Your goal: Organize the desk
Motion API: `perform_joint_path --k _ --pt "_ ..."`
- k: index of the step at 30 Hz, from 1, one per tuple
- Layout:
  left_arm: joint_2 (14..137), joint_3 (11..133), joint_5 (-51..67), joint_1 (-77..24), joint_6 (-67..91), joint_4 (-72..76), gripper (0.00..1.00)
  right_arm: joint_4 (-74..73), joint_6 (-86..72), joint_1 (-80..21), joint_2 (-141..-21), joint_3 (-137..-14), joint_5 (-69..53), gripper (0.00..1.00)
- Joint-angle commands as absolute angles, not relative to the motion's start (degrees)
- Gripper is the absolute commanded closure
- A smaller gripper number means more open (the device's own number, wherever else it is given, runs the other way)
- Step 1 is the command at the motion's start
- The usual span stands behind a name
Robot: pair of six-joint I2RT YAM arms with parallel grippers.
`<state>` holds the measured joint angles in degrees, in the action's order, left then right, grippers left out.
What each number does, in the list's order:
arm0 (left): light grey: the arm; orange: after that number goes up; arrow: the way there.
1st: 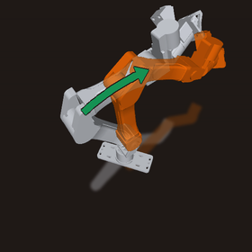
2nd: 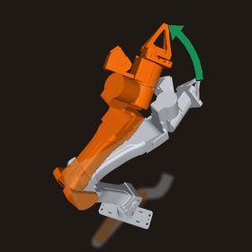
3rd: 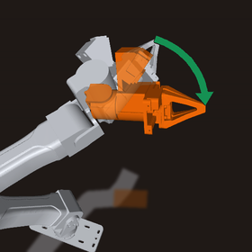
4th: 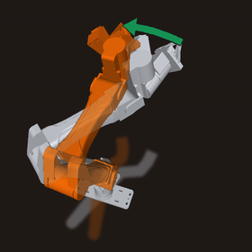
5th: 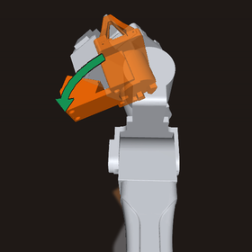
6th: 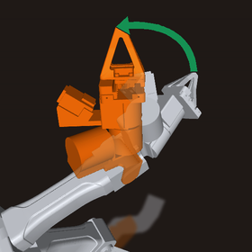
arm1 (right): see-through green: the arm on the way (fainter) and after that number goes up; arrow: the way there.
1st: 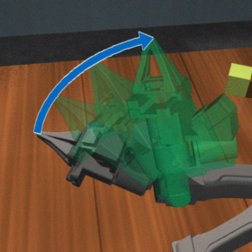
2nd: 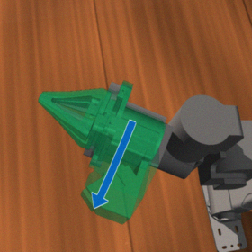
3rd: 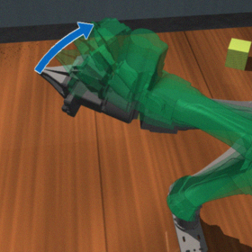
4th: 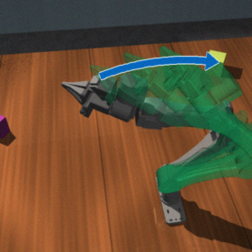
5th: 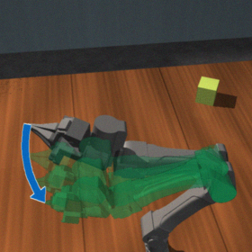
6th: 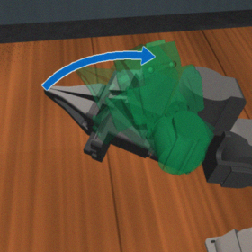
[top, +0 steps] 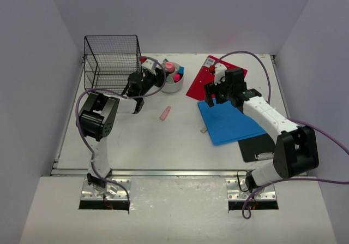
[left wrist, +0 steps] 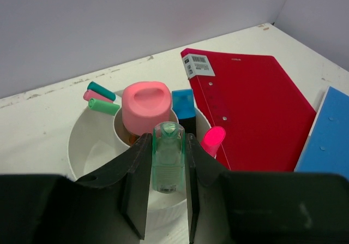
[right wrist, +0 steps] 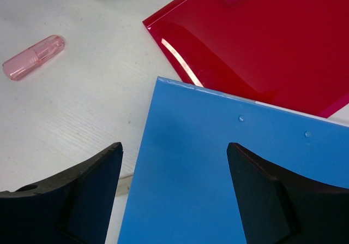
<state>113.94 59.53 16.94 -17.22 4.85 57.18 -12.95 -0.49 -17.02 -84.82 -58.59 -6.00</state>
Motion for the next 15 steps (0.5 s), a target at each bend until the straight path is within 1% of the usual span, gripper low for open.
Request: perform_joint_path --k 1,4,6,8,10,12,15 --pt "114.52 61.08 16.49 -17.58 4.45 60.97 0.68 -12.66 1.87 -16.87 -83.62 -60.06 -7.49 0.22" --pt "113.21 60.81 17.04 -17.58 4.29 60.76 0.49 -12.90 2.00 -16.88 -83.74 -60.40 -7.82 0.22" --pt "111.67 59.83 17.95 -17.58 3.53 60.79 0.41 -13.06 2.00 -16.84 -83.90 -60.73 -7.82 0.22" --pt "108.74 58.33 20.27 -17.61 2.45 60.84 0.37 -13.27 1.93 -16.87 -83.88 -61.03 -7.91 0.22" --pt "105.32 56.72 21.41 -17.75 0.75 59.89 0.36 -13.27 1.90 -16.88 -83.81 -61.15 -7.85 0.22" --pt "99.46 54.61 22.60 -17.80 -0.89 56.33 0.37 -13.27 1.63 -16.88 -83.63 -61.00 -7.52 0.22" --pt "92.68 54.36 23.69 -18.09 -4.25 43.61 0.41 -12.97 0.97 -16.84 -83.41 -60.45 -6.68 0.21"
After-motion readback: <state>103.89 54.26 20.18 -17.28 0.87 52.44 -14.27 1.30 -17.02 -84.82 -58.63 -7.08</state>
